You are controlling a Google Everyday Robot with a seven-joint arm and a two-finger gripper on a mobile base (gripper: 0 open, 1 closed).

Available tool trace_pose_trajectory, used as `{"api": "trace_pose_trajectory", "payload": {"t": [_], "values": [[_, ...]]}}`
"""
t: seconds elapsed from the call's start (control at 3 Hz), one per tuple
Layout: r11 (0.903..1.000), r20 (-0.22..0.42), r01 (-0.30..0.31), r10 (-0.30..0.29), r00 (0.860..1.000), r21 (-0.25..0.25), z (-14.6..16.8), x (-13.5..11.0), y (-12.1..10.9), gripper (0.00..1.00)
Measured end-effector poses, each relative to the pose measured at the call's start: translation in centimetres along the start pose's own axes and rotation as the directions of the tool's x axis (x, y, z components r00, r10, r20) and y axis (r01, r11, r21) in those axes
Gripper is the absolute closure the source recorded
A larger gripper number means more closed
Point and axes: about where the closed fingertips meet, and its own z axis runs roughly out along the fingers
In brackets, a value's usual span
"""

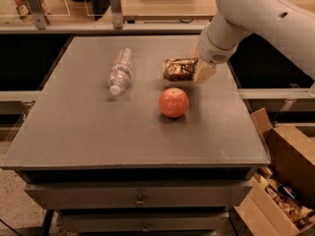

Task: Move orange can near apple

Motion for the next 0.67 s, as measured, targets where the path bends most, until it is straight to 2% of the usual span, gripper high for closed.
{"api": "trace_pose_trajectory", "payload": {"t": [0.33,0.67], "values": [[0.9998,-0.019,0.014,-0.014,1.000,0.011,0.16,0.45,0.88,0.12],[0.9991,-0.022,0.038,-0.037,0.999,0.019,0.19,0.64,1.40,0.00]]}}
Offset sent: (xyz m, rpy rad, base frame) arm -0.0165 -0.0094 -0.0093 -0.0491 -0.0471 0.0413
